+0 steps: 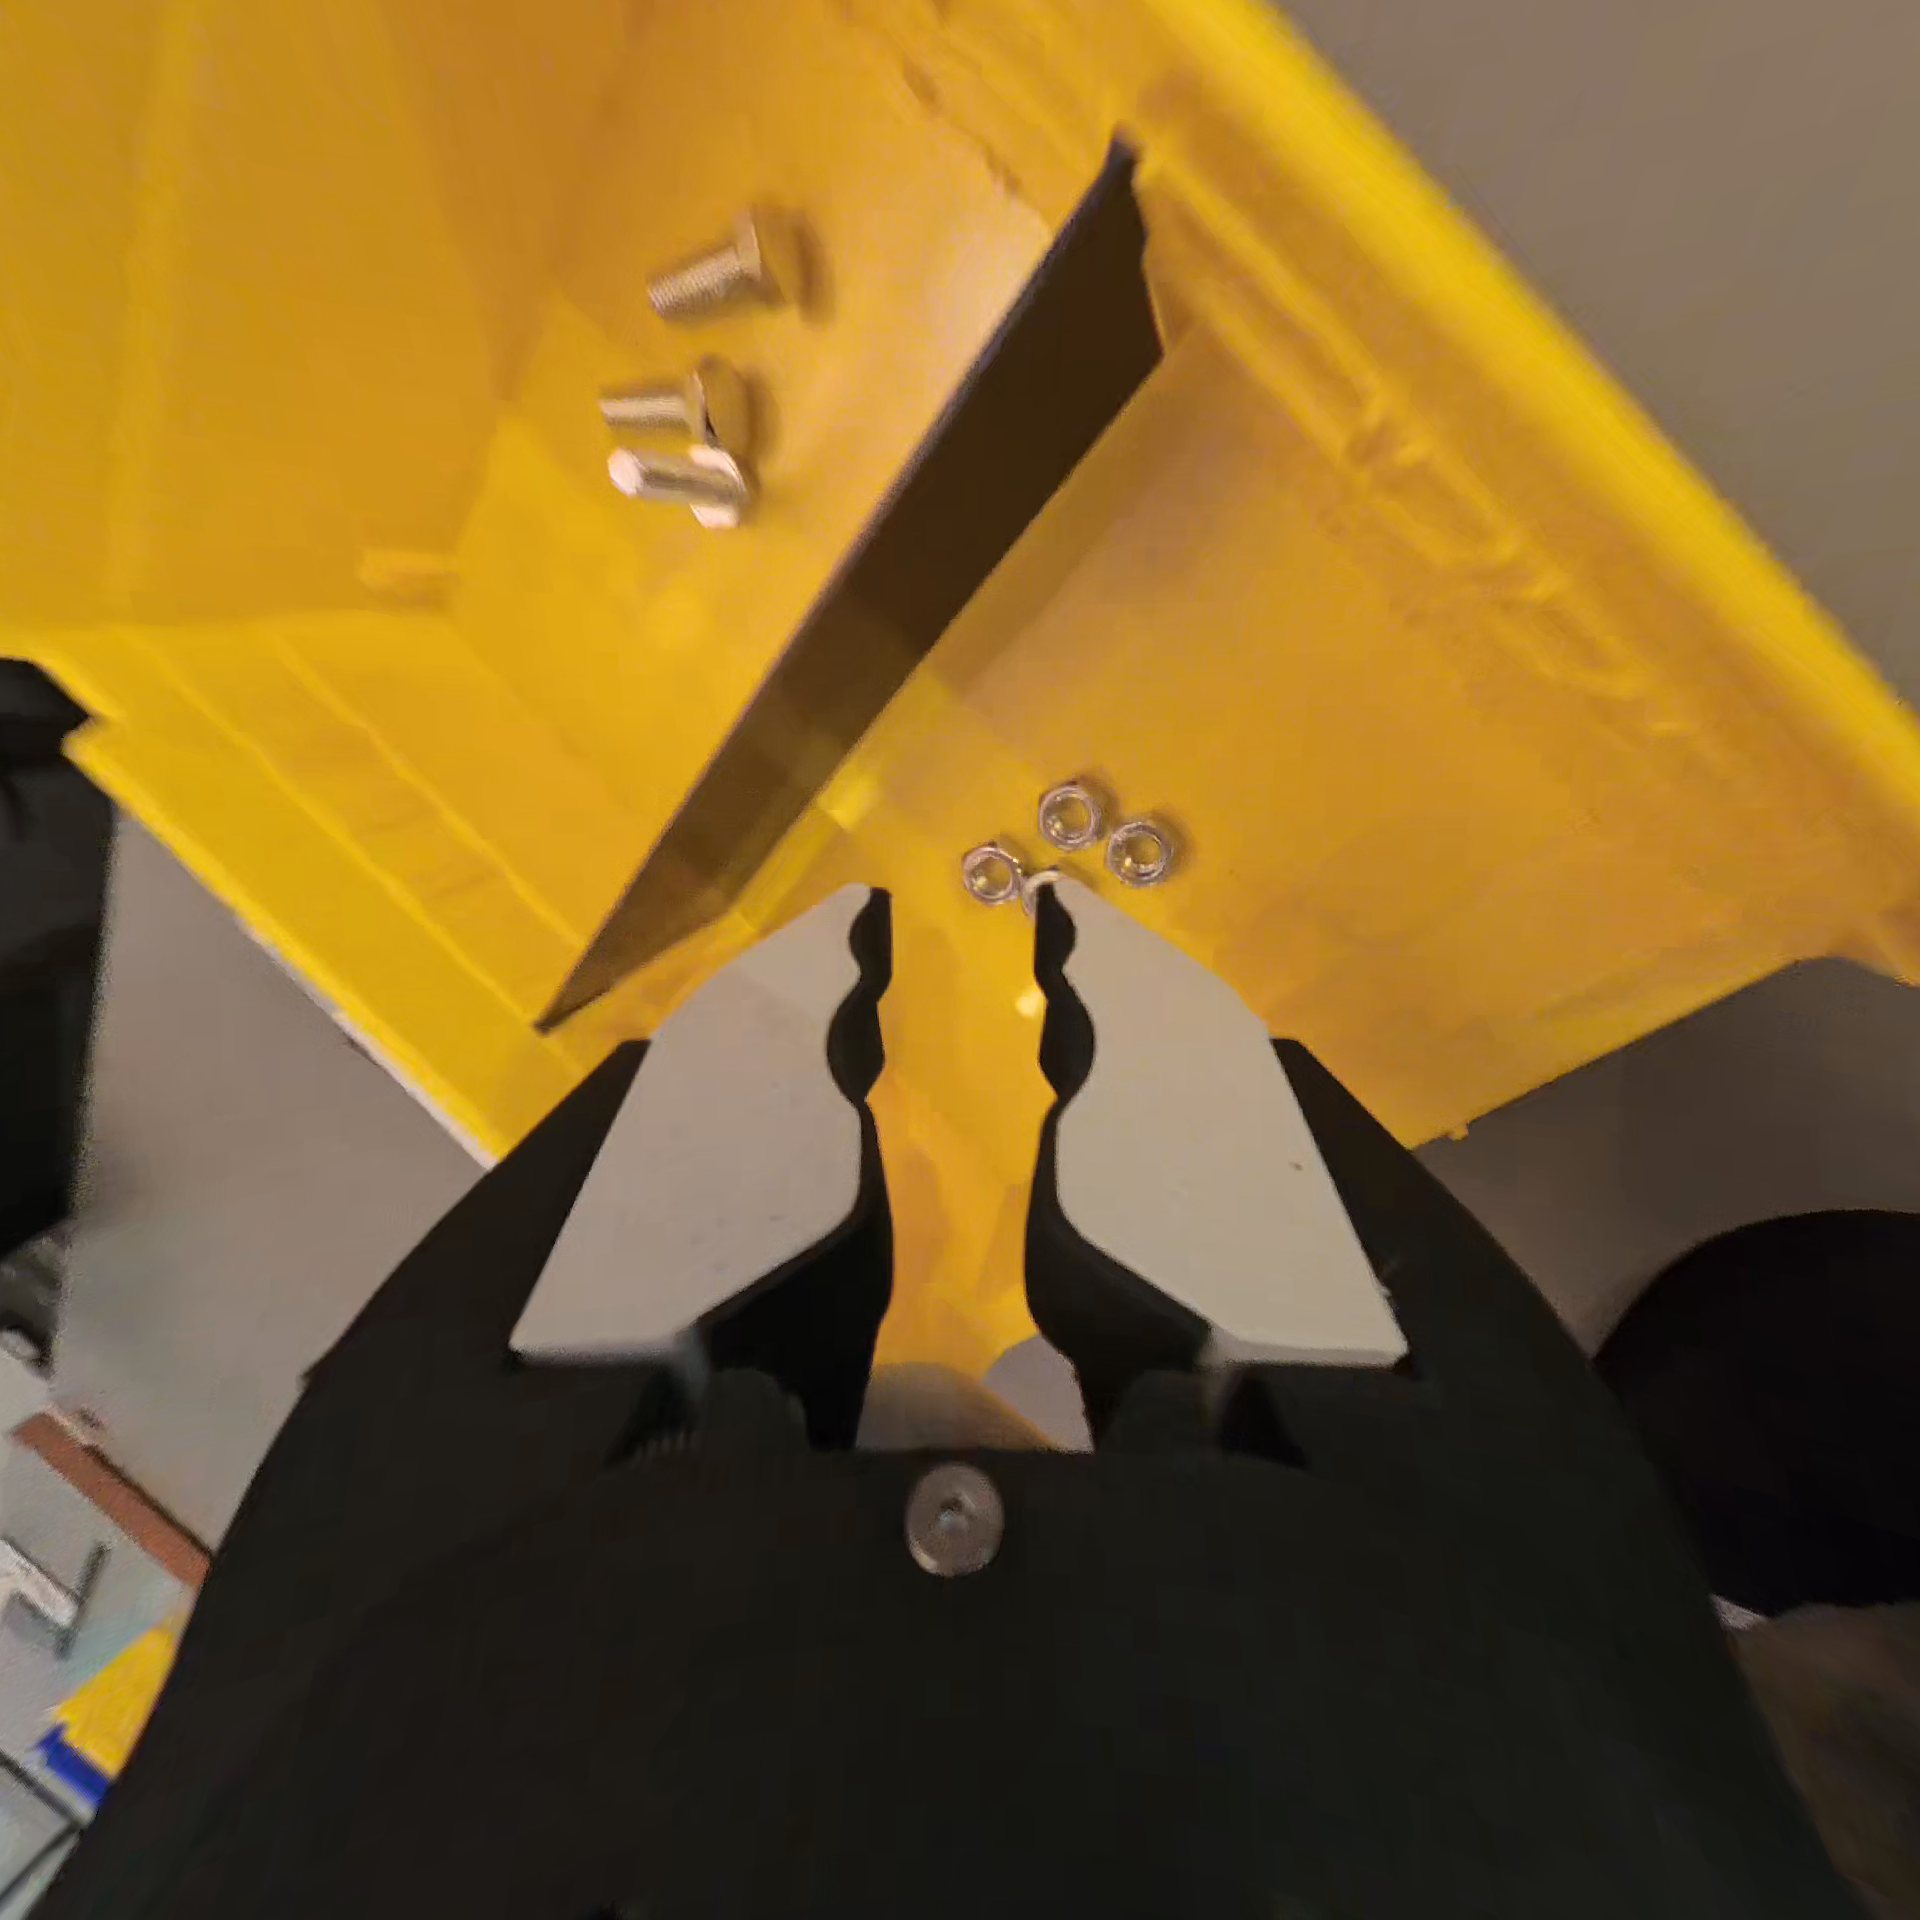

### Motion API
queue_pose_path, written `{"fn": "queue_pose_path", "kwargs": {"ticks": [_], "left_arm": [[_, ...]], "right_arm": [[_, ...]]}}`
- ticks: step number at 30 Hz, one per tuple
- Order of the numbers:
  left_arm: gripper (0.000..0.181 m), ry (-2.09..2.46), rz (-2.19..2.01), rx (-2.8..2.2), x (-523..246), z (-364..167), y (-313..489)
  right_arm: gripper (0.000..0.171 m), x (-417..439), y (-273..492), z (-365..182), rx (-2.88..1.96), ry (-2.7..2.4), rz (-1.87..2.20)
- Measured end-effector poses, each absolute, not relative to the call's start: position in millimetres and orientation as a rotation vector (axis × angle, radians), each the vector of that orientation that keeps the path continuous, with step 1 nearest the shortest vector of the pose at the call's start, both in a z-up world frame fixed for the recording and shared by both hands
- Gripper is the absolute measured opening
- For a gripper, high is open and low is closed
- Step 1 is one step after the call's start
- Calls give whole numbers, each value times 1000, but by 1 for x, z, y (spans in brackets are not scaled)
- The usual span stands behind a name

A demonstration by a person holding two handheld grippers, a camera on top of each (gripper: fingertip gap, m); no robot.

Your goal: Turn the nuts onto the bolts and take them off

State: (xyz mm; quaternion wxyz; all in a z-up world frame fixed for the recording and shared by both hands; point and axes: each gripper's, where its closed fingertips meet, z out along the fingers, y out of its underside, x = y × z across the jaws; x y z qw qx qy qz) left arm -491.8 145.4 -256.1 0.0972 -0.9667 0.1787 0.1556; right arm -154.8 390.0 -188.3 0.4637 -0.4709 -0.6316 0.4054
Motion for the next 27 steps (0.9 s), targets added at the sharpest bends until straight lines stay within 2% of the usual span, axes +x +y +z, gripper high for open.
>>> {"fn": "queue_pose_path", "kwargs": {"ticks": [1, 9, 19, 27], "left_arm": [[25, 509, 422, -2889, -494, -265, 143], [28, 351, 267, -3046, -513, -314, 130], [31, 274, 207, -3024, -517, -318, 132], [23, 261, 173, -2969, -518, -319, 139]], "right_arm": [[48, -155, 390, -190, -1159, -1558, 991], [48, -155, 392, -195, -1170, -1568, 976], [48, -155, 391, -197, -1171, -1580, 967], [48, -154, 391, -195, -1170, -1576, 968]]}}
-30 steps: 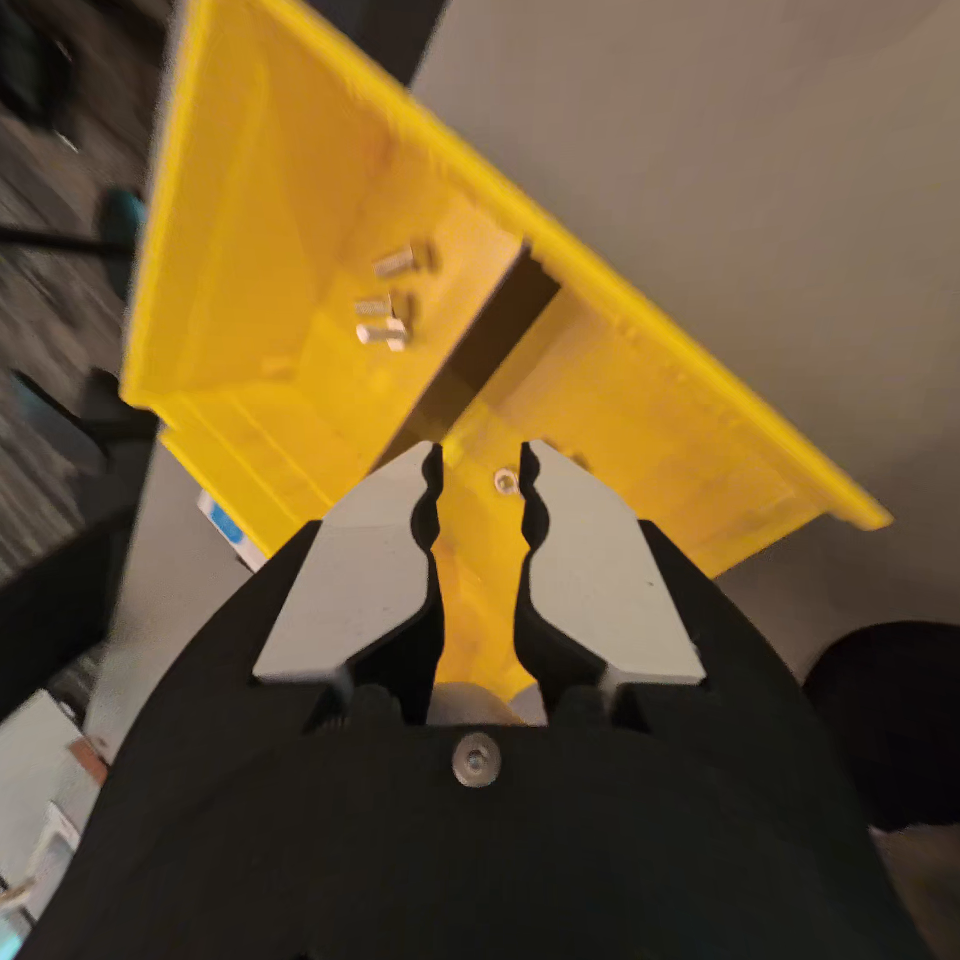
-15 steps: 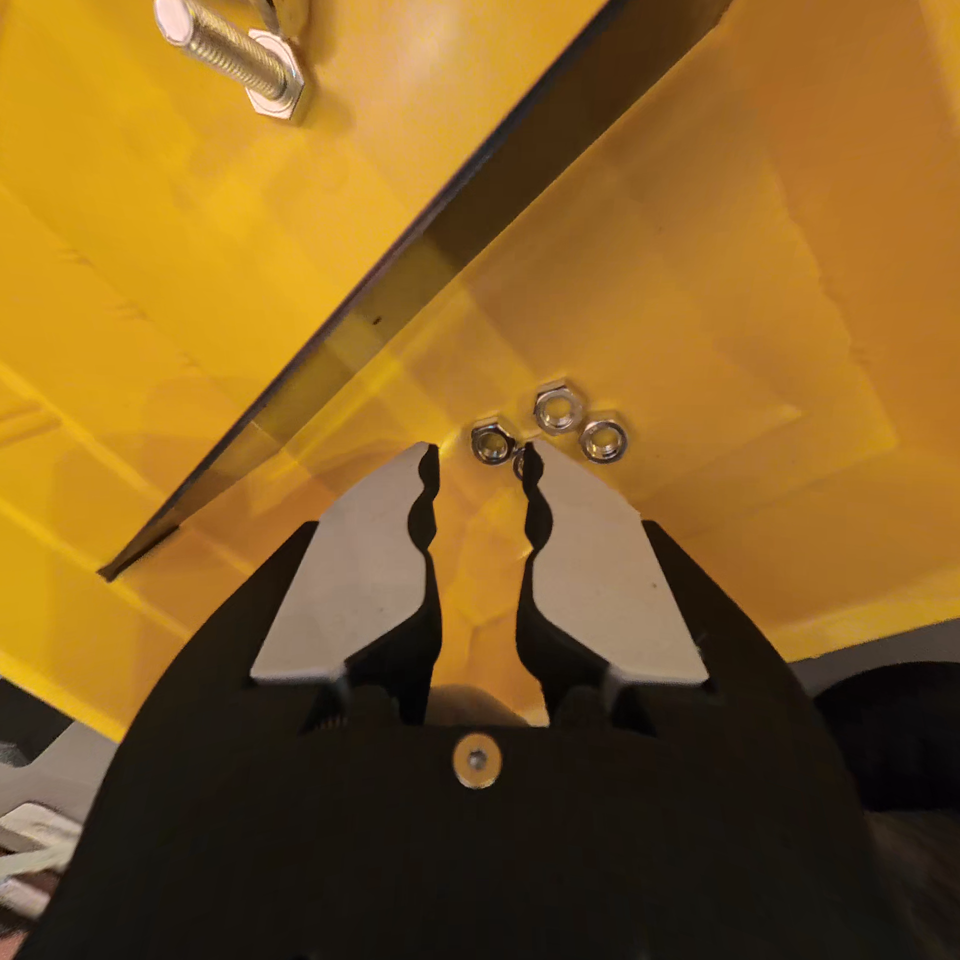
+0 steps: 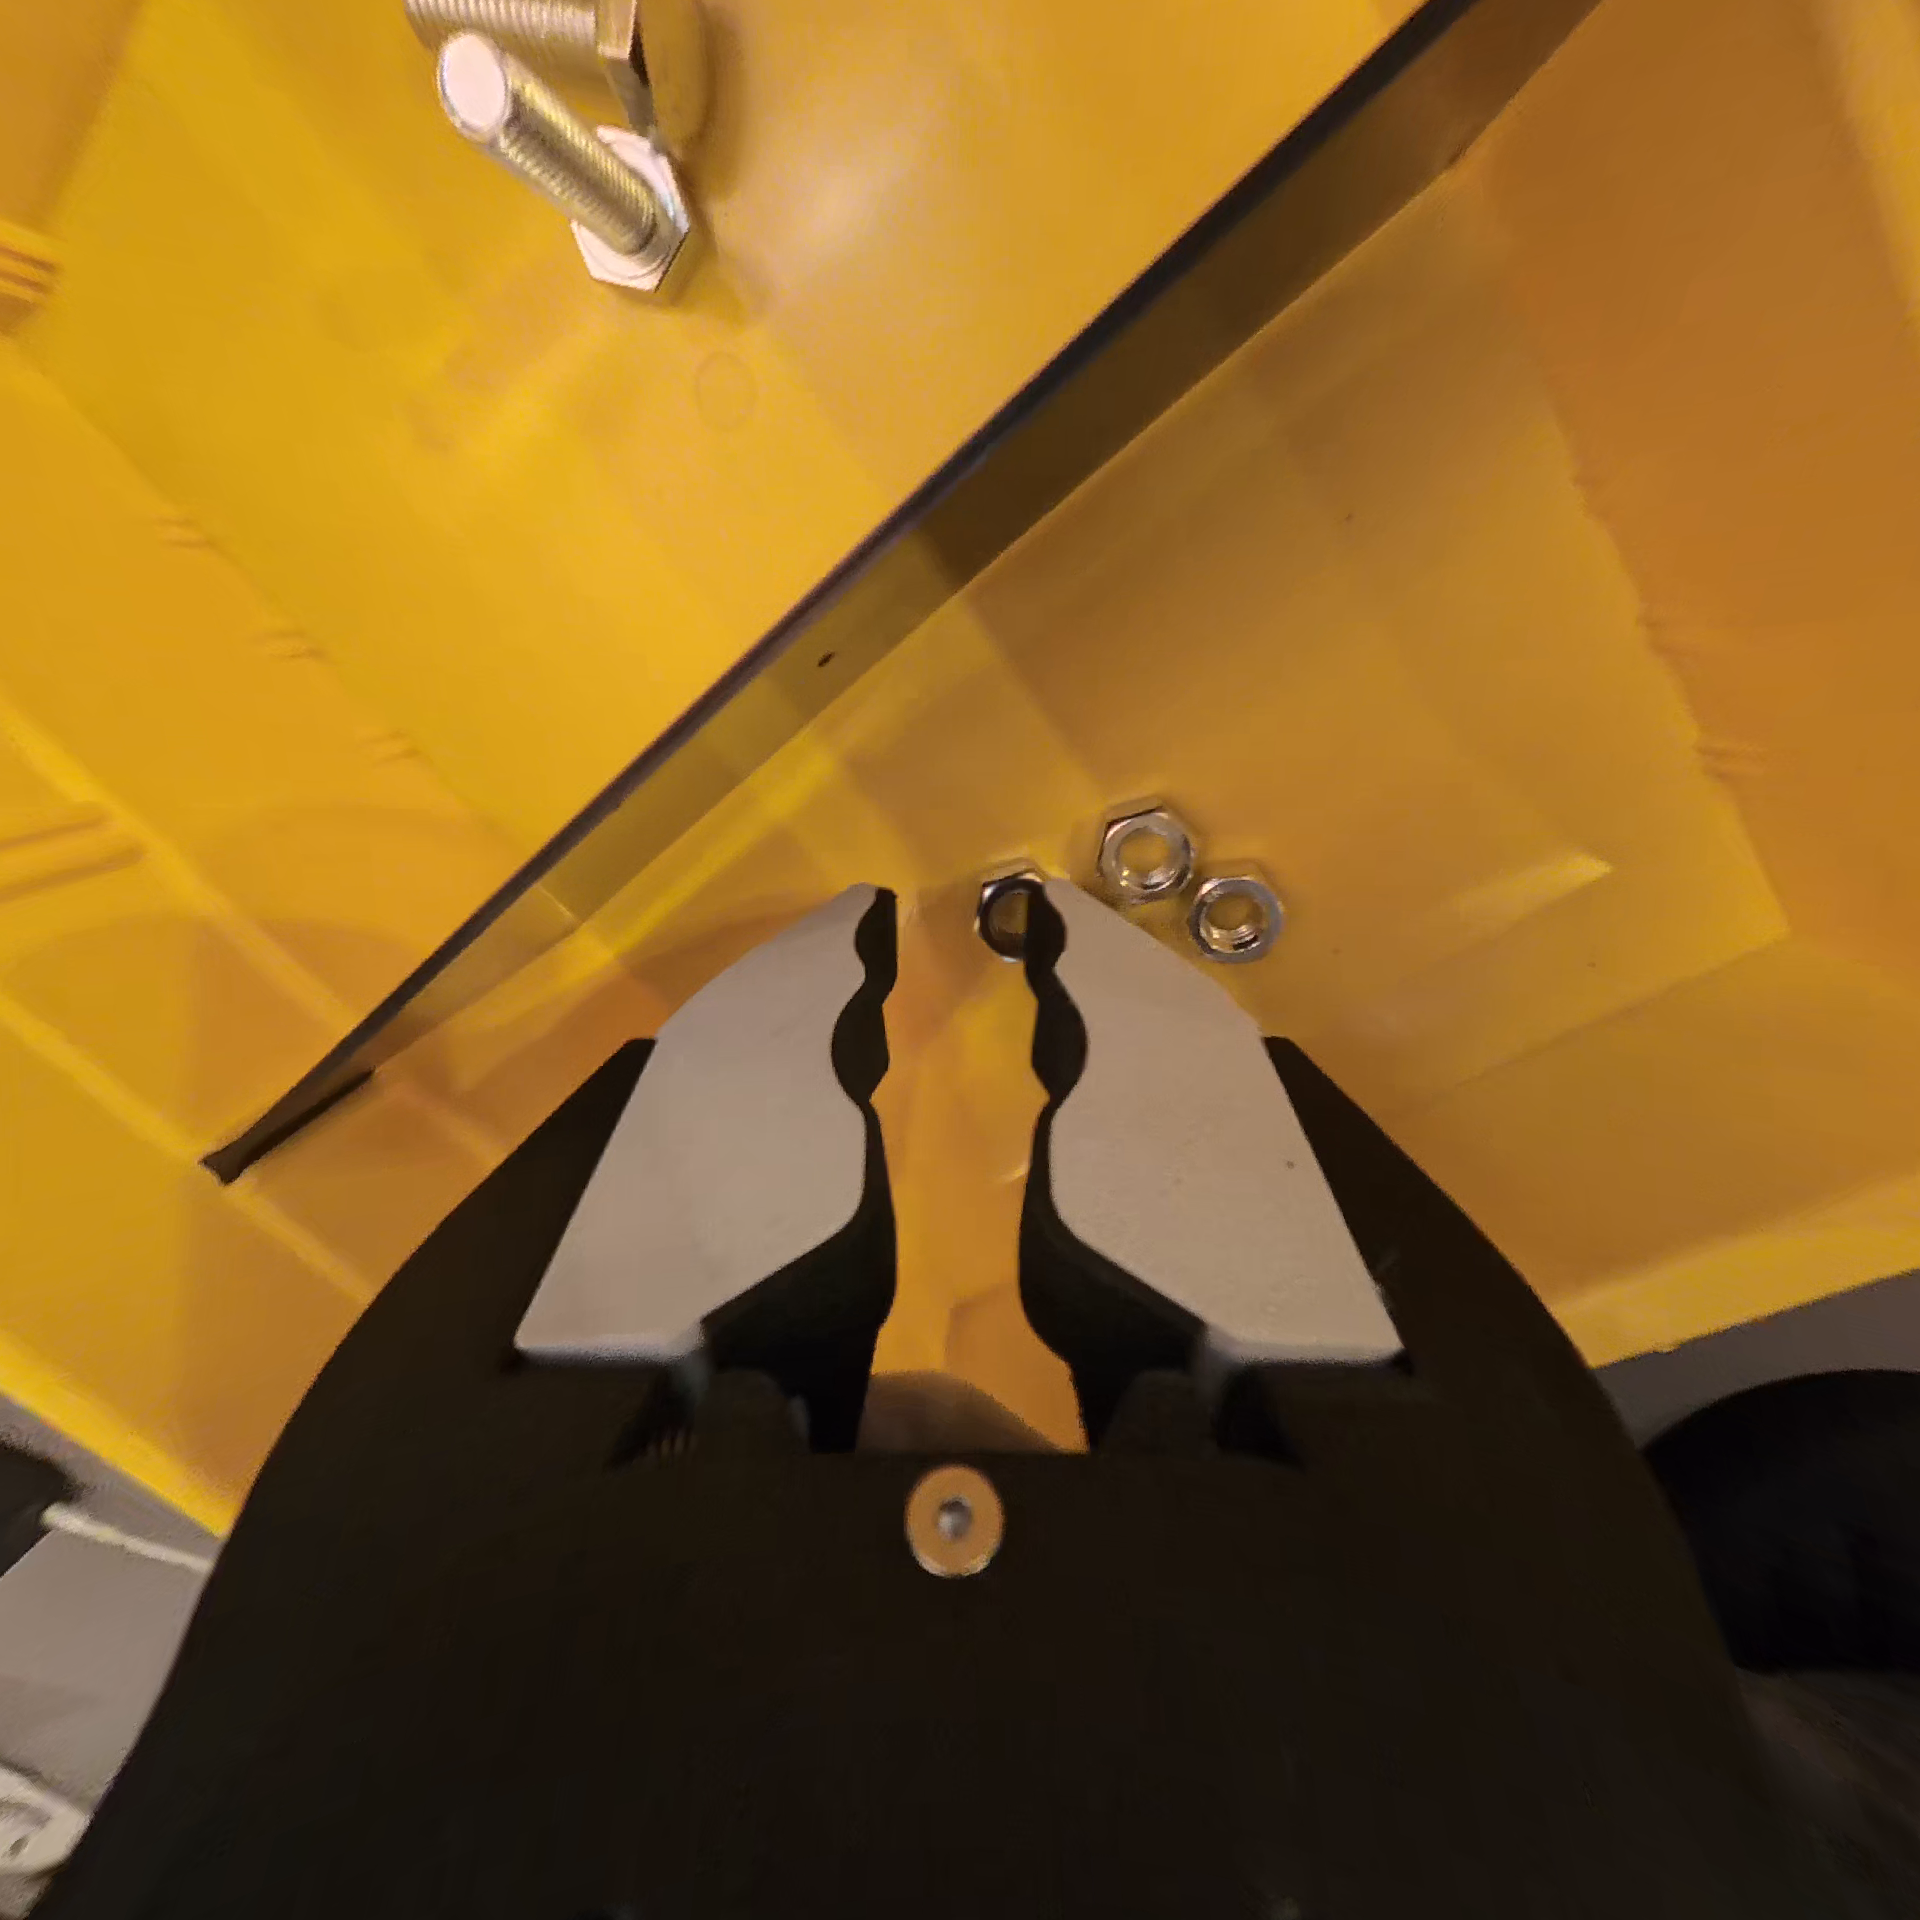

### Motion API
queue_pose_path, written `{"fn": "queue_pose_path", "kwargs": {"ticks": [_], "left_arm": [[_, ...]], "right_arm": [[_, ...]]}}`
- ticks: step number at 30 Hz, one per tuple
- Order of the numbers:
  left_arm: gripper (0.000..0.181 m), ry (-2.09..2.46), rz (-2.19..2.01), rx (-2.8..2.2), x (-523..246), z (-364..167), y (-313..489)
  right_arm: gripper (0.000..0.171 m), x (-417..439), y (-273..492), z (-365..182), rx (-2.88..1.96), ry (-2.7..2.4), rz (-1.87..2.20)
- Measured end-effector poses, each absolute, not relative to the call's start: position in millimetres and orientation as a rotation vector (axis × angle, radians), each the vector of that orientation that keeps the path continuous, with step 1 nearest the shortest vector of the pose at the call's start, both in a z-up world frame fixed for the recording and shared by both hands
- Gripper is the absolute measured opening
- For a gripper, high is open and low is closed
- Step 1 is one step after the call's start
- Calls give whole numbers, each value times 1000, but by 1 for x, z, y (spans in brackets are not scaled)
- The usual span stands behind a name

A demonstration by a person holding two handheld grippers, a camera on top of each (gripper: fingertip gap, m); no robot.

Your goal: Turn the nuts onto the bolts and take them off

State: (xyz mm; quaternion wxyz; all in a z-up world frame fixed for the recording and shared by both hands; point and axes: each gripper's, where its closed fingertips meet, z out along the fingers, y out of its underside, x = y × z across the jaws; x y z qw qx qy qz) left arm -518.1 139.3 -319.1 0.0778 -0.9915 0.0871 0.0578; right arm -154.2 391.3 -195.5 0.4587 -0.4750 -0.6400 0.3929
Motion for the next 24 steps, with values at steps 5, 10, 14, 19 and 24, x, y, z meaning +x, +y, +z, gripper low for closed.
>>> {"fn": "queue_pose_path", "kwargs": {"ticks": [5, 10, 14, 19, 24], "left_arm": [[29, 274, 122, -2969, -513, -319, 136], [30, 300, 94, -2958, -509, -321, 138], [30, 346, 48, -2964, -502, -325, 136], [19, 334, 45, -2975, -503, -328, 136], [19, 338, 94, -2975, -508, -326, 137]], "right_arm": [[48, -154, 391, -197, -1172, -1580, 967], [48, -154, 392, -197, -1174, -1580, 967], [48, -154, 392, -198, -1177, -1584, 963], [48, -154, 392, -199, -1178, -1583, 961], [48, -154, 392, -199, -1180, -1588, 958]]}}
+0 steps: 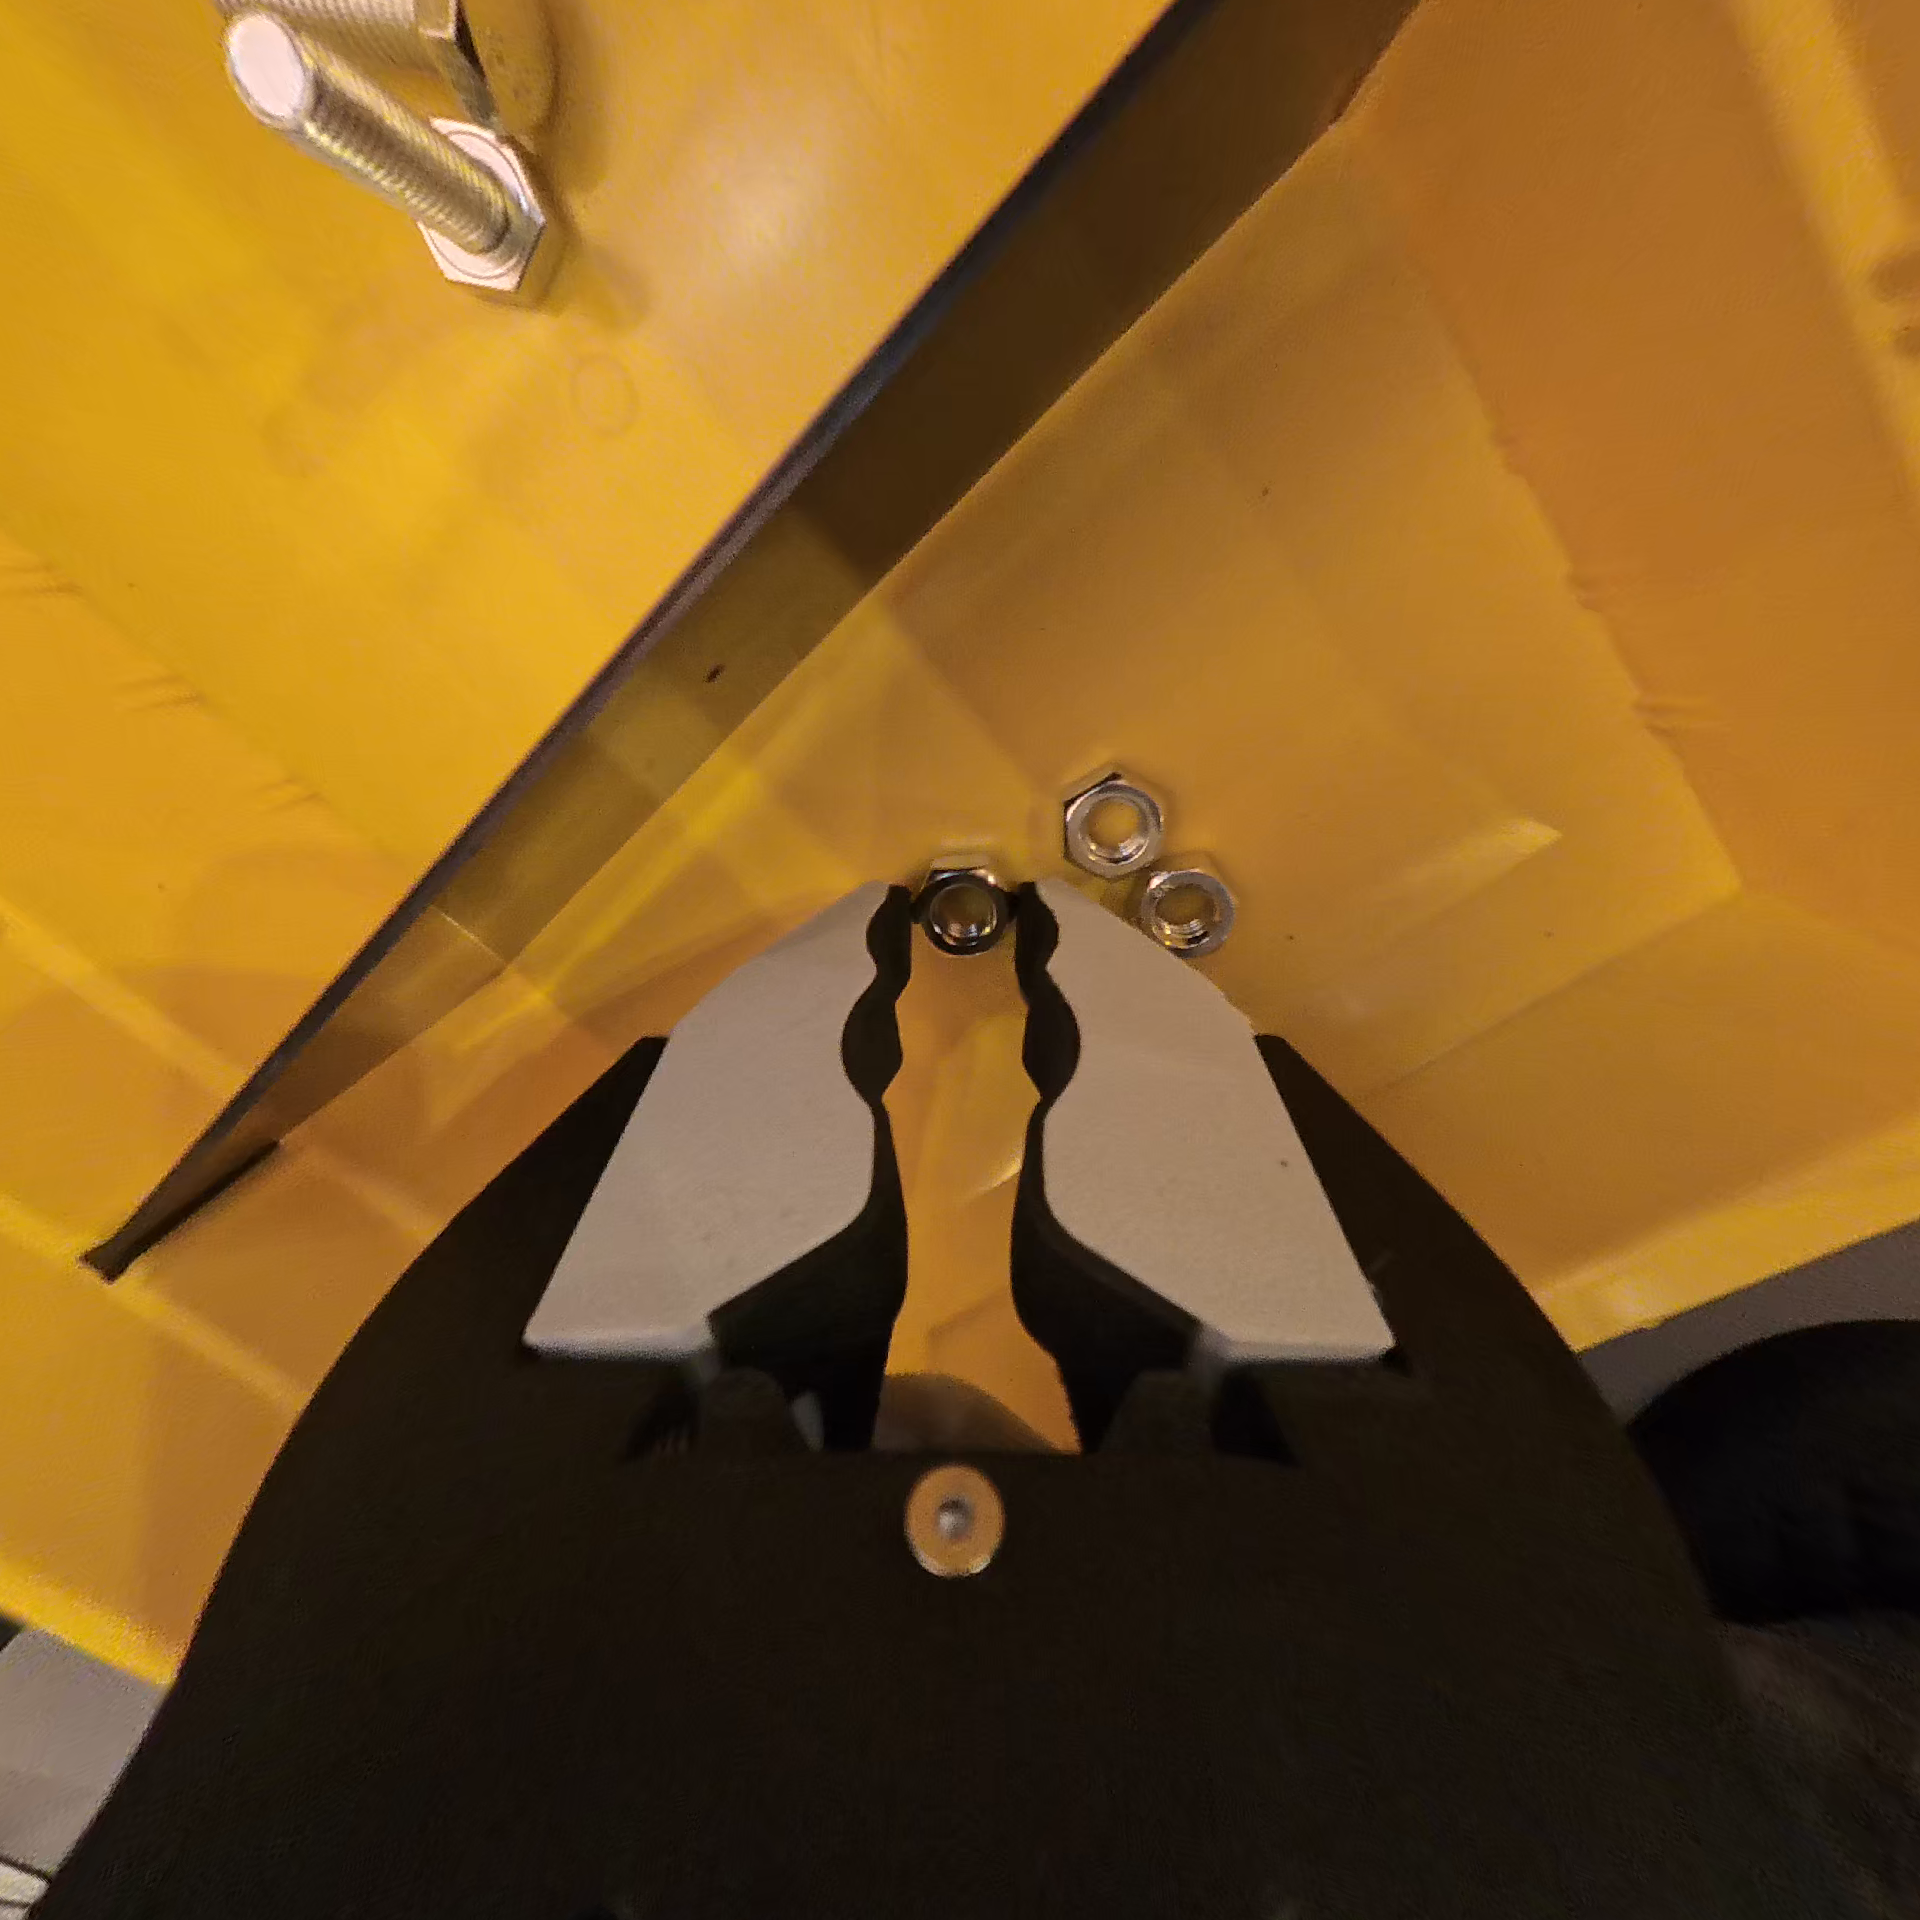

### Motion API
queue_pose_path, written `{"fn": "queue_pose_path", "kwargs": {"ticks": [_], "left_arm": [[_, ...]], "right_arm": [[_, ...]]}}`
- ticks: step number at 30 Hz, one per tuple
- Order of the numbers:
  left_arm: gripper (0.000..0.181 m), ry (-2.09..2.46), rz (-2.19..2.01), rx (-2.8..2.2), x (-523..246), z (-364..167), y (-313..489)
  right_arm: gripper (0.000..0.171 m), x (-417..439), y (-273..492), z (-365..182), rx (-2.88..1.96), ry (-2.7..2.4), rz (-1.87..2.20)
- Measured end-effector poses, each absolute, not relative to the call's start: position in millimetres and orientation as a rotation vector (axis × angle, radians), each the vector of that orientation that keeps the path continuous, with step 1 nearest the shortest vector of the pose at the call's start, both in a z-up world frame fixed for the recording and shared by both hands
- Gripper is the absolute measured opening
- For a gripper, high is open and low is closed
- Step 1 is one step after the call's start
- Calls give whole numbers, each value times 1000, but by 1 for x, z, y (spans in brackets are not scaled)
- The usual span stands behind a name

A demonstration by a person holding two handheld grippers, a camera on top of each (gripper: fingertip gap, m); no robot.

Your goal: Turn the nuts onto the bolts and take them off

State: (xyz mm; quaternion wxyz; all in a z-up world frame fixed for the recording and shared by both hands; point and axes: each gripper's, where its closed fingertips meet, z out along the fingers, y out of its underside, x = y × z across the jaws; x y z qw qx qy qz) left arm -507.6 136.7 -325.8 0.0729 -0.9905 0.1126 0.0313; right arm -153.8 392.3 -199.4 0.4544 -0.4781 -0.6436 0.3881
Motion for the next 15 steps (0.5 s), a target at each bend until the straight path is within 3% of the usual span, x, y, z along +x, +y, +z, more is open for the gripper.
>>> {"fn": "queue_pose_path", "kwargs": {"ticks": [8, 15], "left_arm": [[20, 461, 259, -2793, -489, -264, 154], [19, 801, 375, -2495, -400, -193, 185]], "right_arm": [[48, -152, 393, -195, -1172, -1584, 955], [48, -151, 390, -192, -1161, -1588, 958]]}}
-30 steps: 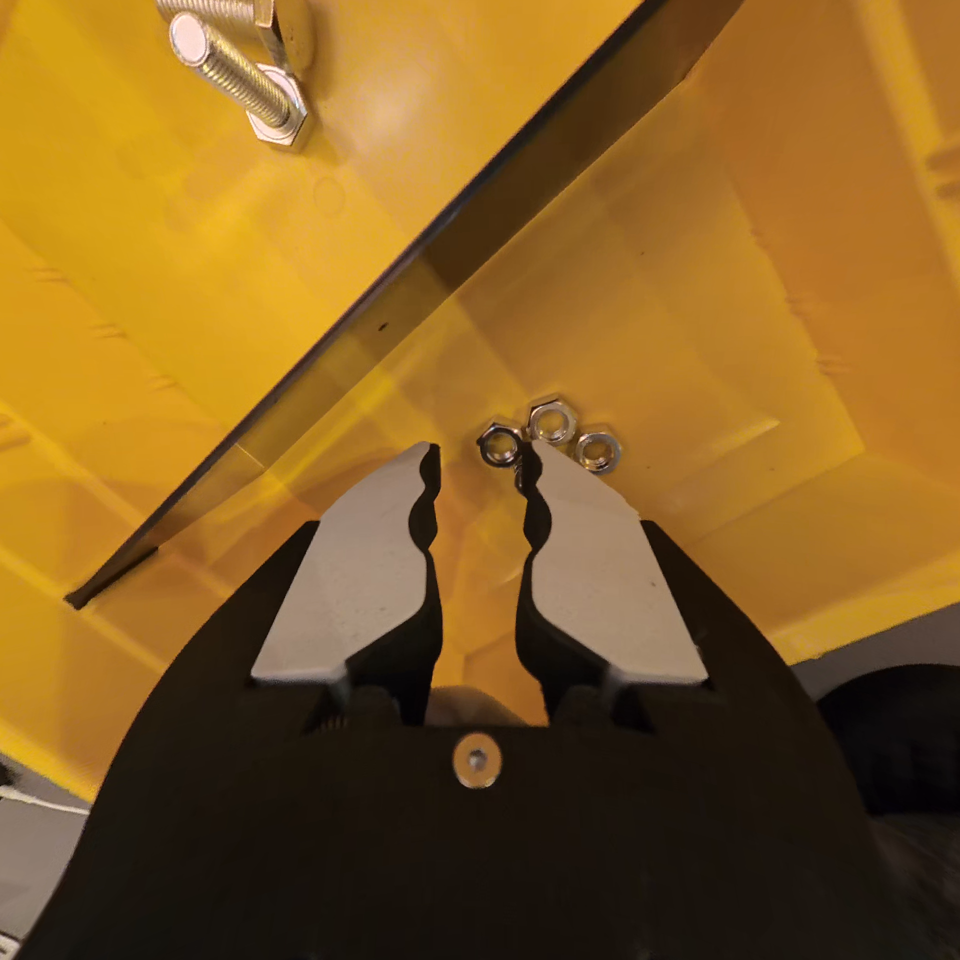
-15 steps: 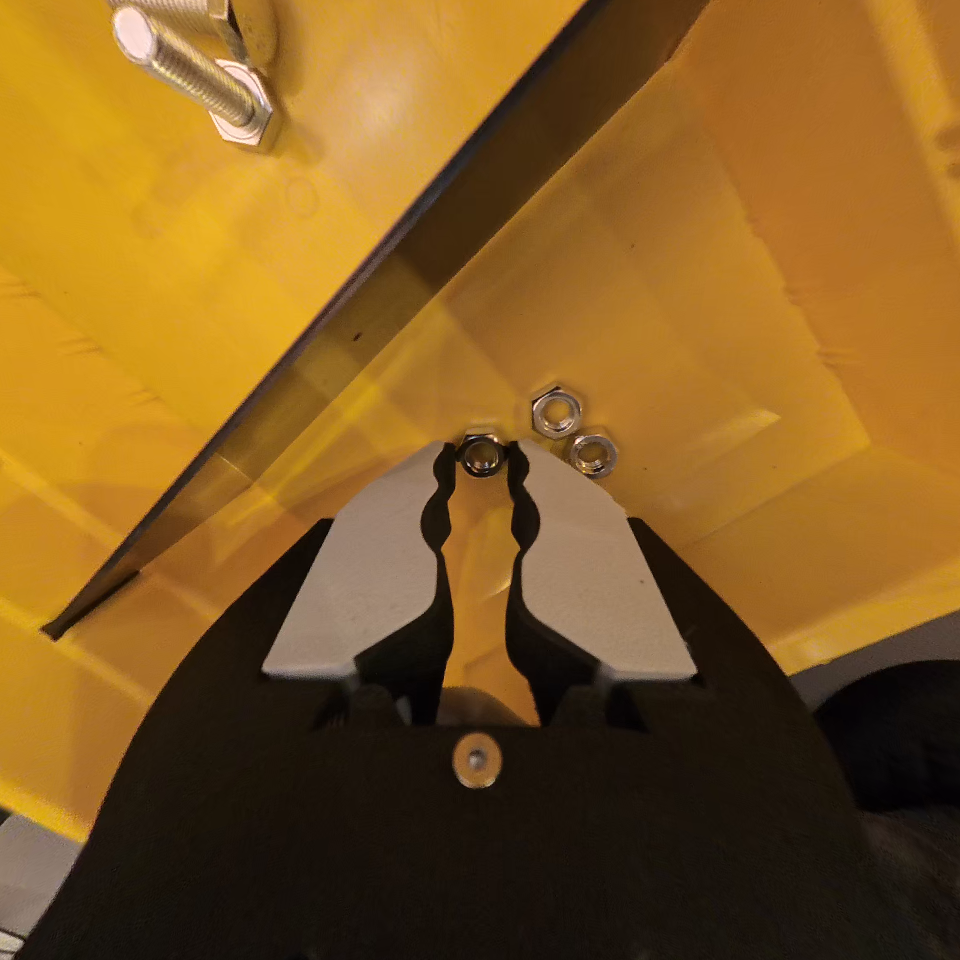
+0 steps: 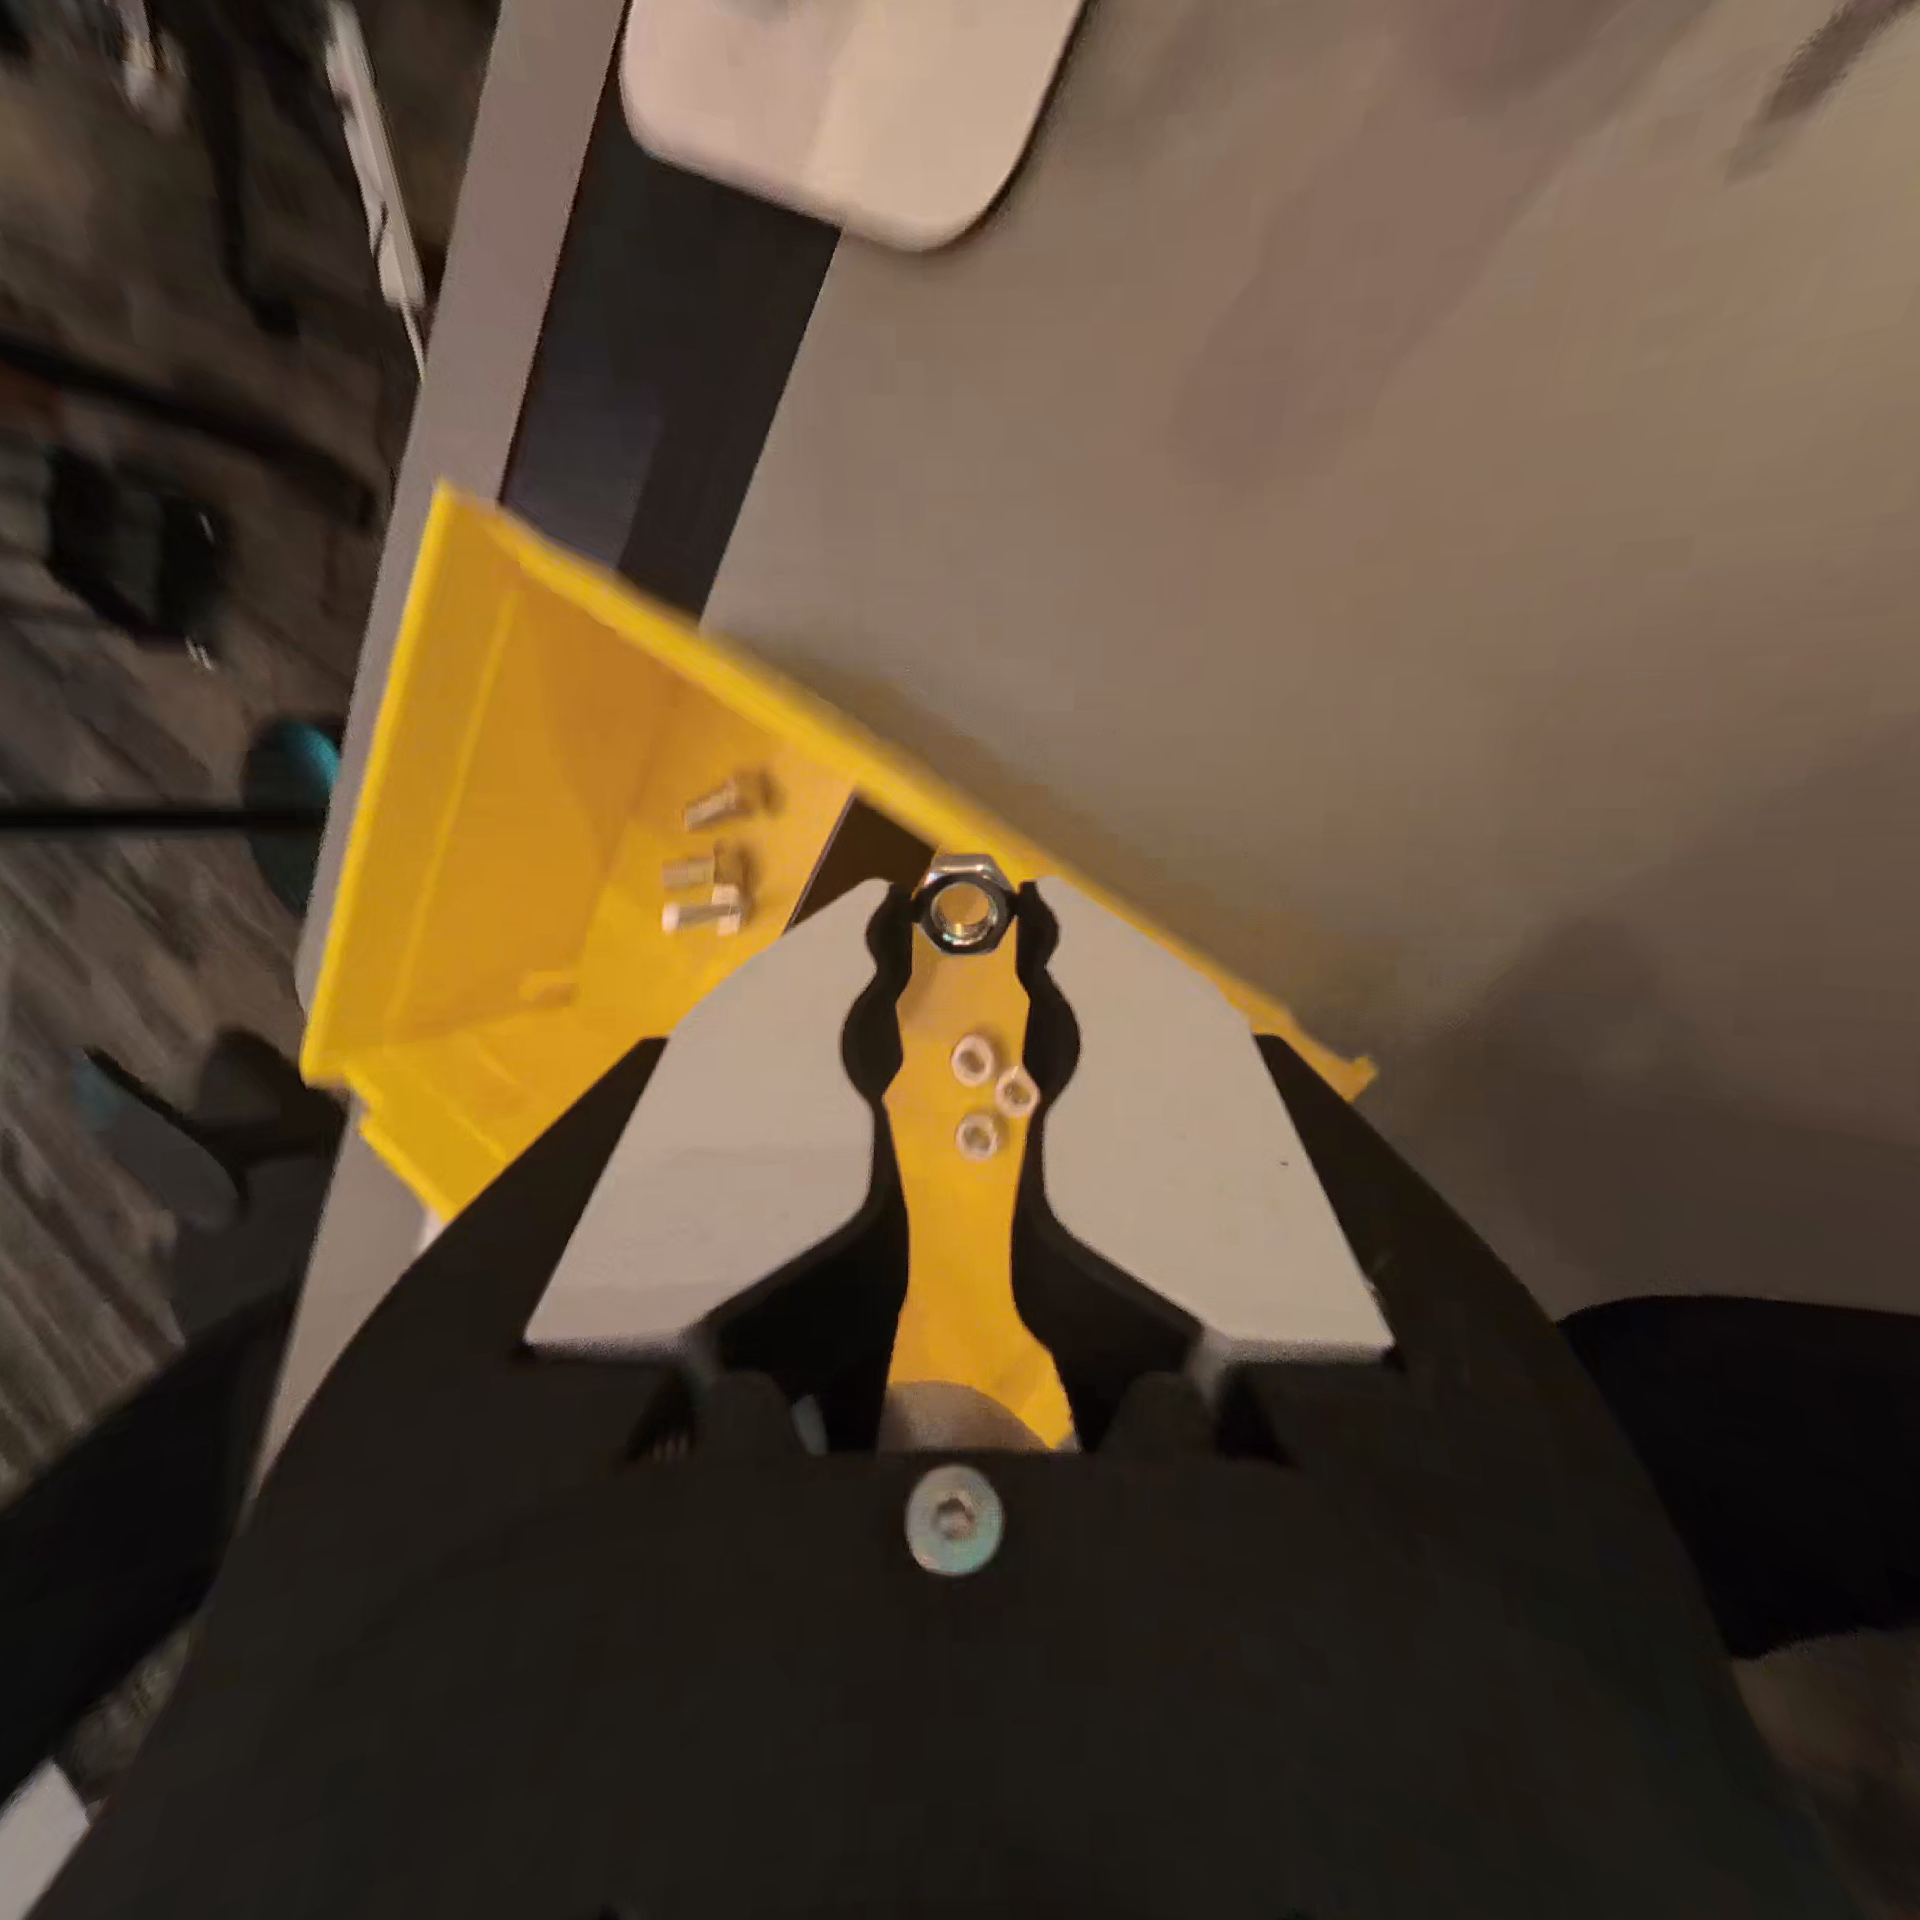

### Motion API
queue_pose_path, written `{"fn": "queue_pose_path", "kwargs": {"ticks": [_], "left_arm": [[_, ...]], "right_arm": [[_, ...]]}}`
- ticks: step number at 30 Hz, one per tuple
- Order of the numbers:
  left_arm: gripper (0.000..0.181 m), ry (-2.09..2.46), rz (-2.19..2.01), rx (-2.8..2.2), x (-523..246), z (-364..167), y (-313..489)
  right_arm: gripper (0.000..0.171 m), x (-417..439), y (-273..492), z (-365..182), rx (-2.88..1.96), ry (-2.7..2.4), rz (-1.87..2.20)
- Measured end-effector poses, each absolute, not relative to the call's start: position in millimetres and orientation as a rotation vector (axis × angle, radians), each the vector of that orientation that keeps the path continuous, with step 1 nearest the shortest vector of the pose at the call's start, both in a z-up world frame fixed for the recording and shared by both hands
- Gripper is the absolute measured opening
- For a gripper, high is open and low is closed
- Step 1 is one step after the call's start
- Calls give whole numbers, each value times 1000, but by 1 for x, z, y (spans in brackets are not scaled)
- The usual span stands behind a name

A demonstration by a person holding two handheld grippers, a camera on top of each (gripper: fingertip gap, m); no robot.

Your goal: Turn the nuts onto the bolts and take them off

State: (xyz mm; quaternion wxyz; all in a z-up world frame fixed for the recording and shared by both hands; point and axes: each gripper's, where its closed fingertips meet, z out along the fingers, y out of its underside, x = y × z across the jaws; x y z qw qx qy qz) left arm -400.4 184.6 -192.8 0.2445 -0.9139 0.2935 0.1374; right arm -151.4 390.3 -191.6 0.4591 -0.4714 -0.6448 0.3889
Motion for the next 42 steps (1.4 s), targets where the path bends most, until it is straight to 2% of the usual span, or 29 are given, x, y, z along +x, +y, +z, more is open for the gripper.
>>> {"fn": "queue_pose_path", "kwargs": {"ticks": [4, 9, 13, 18, 24, 29, 36, 42], "left_arm": [[19, 1138, 256, -2360, -313, -202, 206], [20, 1485, 62, -2308, -223, -263, 220], [20, 1597, -1, -2325, -194, -306, 226], [19, 1565, -29, -2353, -189, -327, 236], [20, 1533, -31, -2354, -189, -327, 238], [40, 1493, -35, -2367, -198, -322, 239], [39, 1350, -40, -2365, -224, -301, 248], [39, 1349, -45, -2370, -228, -304, 247]], "right_arm": [[48, -151, 389, -190, -1155, -1593, 961], [47, -151, 386, -189, -1150, -1604, 966], [47, -152, 377, -193, -1146, -1657, 987], [47, -155, 348, -220, -1172, -1840, 1056], [43, -163, 309, -253, -1197, -2043, 1153], [41, -166, 293, -261, -1176, -2107, 1185], [29, -168, 264, -279, -1113, -2248, 1208], [21, -171, 258, -302, -1126, -2337, 1126]]}}
